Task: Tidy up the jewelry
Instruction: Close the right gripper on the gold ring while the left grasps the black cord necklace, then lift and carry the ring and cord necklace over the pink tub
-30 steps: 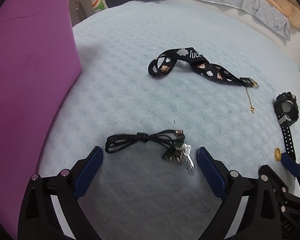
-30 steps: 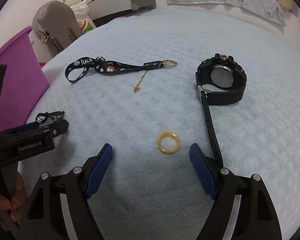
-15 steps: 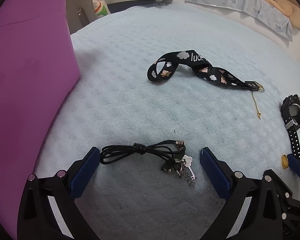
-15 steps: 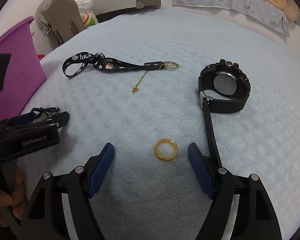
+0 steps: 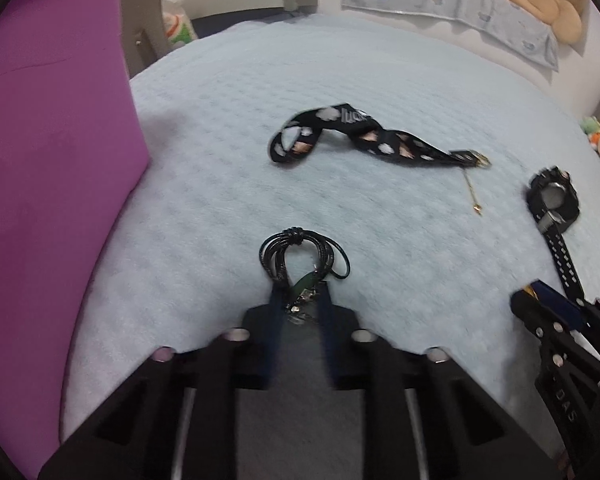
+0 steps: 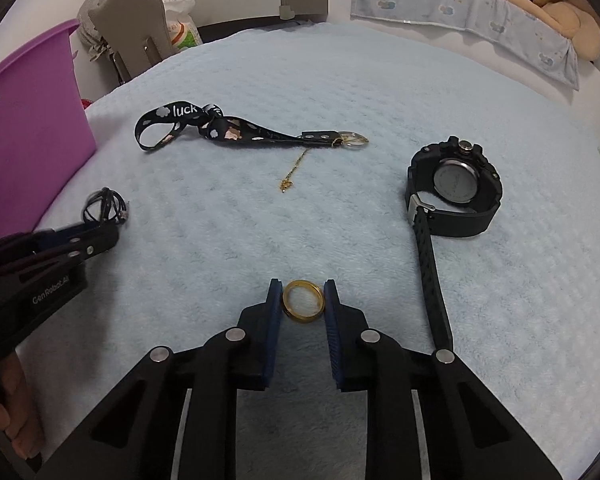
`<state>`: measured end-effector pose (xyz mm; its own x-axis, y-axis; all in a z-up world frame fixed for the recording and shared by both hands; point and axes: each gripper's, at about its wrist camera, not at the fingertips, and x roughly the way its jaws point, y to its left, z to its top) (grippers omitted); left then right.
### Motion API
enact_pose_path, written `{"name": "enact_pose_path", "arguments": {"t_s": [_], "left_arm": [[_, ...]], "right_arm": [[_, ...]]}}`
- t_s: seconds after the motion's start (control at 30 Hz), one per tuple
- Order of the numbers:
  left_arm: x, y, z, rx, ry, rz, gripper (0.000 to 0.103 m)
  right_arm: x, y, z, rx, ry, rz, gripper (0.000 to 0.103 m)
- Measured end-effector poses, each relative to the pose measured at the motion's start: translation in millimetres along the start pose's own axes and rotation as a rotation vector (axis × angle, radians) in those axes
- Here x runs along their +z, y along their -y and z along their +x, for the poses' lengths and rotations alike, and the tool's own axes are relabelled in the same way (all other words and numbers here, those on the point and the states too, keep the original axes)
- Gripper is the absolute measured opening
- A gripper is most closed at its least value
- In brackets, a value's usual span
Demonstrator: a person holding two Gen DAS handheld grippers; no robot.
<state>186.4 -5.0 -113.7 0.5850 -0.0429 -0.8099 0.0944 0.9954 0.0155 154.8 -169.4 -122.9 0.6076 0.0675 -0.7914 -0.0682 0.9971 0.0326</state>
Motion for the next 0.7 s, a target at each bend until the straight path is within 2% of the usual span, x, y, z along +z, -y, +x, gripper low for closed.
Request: {"name": "enact_pose_path", "arguments": {"t_s": [0.07, 0.2, 0.5, 0.7], "left_arm": [[-2.0, -2.0, -2.8, -0.005, -0.005, -0.004, 0.01], [-8.9, -6.9, -13.0, -0.035, -0.026, -0.03, 0.01], [-22.8, -9.1, -40.4, -0.093, -0.032, -0.053, 0.01], [-26.8, -12.0, -81.2, -0.135, 0.016, -0.061, 0.01]], "right_arm": [[-1.3, 8.0, -4.6, 0.044, 0.006, 0.05, 0.02], [-7.5, 22.3, -14.5, 0.111, 0.009, 0.129, 0.02], [-26.5, 30.7, -45.7, 0.146, 0.009, 0.186, 0.02], [-26.8, 21.1, -79.3, 0.157, 0.045, 0.178, 0.02]]}}
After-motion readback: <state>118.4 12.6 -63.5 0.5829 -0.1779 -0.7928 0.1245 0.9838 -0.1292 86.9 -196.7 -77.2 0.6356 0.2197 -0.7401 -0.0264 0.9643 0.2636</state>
